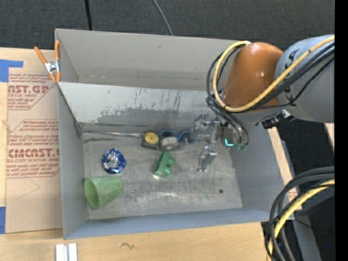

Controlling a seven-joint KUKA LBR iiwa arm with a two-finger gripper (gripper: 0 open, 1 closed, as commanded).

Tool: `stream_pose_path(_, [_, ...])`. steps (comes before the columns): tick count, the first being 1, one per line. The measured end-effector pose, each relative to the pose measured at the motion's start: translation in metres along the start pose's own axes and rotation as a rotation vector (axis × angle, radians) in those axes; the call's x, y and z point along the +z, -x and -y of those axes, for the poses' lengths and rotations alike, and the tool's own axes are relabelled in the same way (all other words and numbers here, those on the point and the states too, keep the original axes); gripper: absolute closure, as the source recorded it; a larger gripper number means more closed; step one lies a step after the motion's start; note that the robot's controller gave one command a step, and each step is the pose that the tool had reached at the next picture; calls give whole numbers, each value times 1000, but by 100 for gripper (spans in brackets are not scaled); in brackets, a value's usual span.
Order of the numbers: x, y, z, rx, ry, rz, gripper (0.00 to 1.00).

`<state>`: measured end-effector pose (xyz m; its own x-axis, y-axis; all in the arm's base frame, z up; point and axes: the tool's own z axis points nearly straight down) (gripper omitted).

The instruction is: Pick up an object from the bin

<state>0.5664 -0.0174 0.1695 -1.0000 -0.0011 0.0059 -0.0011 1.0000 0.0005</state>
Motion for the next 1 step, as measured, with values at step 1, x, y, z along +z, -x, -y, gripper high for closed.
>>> stream_pose_path(1, [62,3,-39,-223,0,5,0])
